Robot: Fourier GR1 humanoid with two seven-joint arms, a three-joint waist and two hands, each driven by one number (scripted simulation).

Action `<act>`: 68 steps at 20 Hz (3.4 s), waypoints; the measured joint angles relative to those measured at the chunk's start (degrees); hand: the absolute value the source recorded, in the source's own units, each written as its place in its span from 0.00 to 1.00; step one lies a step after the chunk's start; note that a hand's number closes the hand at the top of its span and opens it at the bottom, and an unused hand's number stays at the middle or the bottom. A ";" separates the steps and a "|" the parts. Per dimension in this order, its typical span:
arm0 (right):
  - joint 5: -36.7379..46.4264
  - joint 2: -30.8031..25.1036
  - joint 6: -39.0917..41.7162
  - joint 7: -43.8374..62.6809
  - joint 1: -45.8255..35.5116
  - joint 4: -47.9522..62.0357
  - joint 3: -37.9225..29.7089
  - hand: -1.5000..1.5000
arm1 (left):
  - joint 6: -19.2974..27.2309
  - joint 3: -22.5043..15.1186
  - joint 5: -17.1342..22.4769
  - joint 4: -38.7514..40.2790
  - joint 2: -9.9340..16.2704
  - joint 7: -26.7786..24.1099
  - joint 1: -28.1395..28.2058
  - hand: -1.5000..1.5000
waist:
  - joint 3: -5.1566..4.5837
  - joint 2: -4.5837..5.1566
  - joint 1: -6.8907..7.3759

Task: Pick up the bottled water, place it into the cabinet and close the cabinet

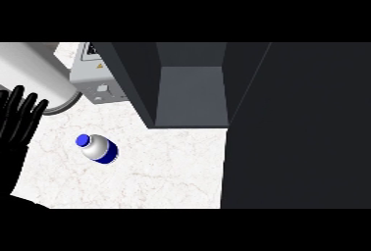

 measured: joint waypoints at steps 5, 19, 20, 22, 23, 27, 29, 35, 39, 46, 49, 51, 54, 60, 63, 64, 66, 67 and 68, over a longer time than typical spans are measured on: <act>-1.53 0.16 0.60 5.46 7.89 -7.93 3.49 0.00 | -2.65 3.32 7.71 -0.93 2.36 5.68 2.66 0.00 | -0.01 -0.01 0.09; 0.88 0.46 2.81 2.19 23.88 -15.07 11.02 0.00 | -3.69 5.87 6.71 -4.25 1.06 10.36 7.72 0.00 | -0.01 0.02 -0.04; 1.04 0.43 2.84 1.77 24.57 -15.02 11.42 0.00 | -3.78 5.83 5.79 -3.58 0.43 9.56 7.78 0.00 | -0.02 0.03 -0.04; 1.17 0.16 2.62 1.86 25.32 -15.37 11.51 0.00 | -3.90 5.63 3.63 -2.20 -0.82 7.67 8.19 0.00 | -0.02 0.04 -0.07; 1.19 -0.06 2.76 1.39 25.86 -15.50 11.40 0.00 | -4.30 5.54 2.43 -0.71 -1.44 6.19 8.49 0.00 | -0.02 0.04 -0.13; 1.29 -0.76 3.88 -1.35 29.02 -15.67 11.63 0.00 | -4.88 6.44 -1.34 5.27 -2.23 1.66 7.73 0.00 | -0.03 0.04 -0.39; 1.37 -1.01 4.22 -2.73 30.76 -15.70 12.06 0.00 | -4.87 6.79 -3.31 8.60 -2.41 -0.47 6.89 0.00 | -0.04 0.04 -0.47; 1.82 -2.22 5.90 -8.65 36.07 -15.46 12.83 0.00 | -5.14 6.27 -8.81 21.53 -3.31 -7.87 2.60 0.00 | -0.05 0.05 -0.82; 2.05 -2.43 5.44 -9.14 37.23 -15.66 14.25 0.00 | -5.72 6.16 -10.74 28.81 -3.57 -12.05 0.63 0.00 | -0.06 0.09 -0.72; 2.03 -4.36 6.74 -13.84 41.68 -15.83 13.48 0.00 | -5.01 7.49 -14.36 44.82 -3.58 -22.36 -4.22 0.00 | -0.08 0.11 -1.03; 2.02 -4.51 6.63 -14.32 42.34 -15.87 14.12 0.00 | -4.22 8.17 -16.01 51.96 -3.27 -27.54 -6.68 0.00 | -0.10 0.17 -0.97; 2.06 -5.11 7.13 -15.76 43.94 -15.84 14.39 0.00 | -3.31 8.60 -17.20 57.17 -2.97 -30.55 -8.90 0.00 | -0.11 0.18 -1.21; 2.06 -5.93 7.50 -16.90 45.39 -15.85 14.19 0.00 | -5.34 9.22 -17.58 64.81 -1.51 -34.37 -11.73 0.00 | -0.13 0.24 -1.29; 2.10 -6.50 8.09 -19.45 47.49 -15.68 14.97 0.00 | -10.55 8.28 -18.92 77.12 -1.21 -41.47 -15.10 0.00 | -0.18 0.31 -1.55; 2.15 -6.63 7.73 -19.95 48.04 -15.66 14.92 0.00 | -11.14 8.31 -19.16 82.34 -1.27 -42.93 -17.82 0.00 | -0.20 0.38 -1.57; 2.16 -6.58 7.50 -19.75 47.72 -15.67 14.96 0.00 | -11.17 8.32 -19.10 83.50 -1.56 -43.38 -18.48 0.00 | -0.20 0.39 -1.45; 2.21 -7.01 7.99 -21.33 49.41 -15.59 15.39 0.00 | -10.71 8.68 -19.06 86.26 -1.92 -44.84 -19.30 1.00 | -0.22 0.37 -1.74; 2.15 -7.38 8.27 -21.70 49.80 -15.63 15.06 0.00 | -10.08 8.90 -19.04 87.25 -2.24 -45.87 -19.70 1.00 | -0.23 0.40 -1.77; 2.11 -7.43 8.08 -21.49 49.49 -15.67 14.60 0.00 | -10.00 9.30 -18.73 88.23 -2.13 -46.25 -20.42 1.00 | -0.23 0.45 -1.65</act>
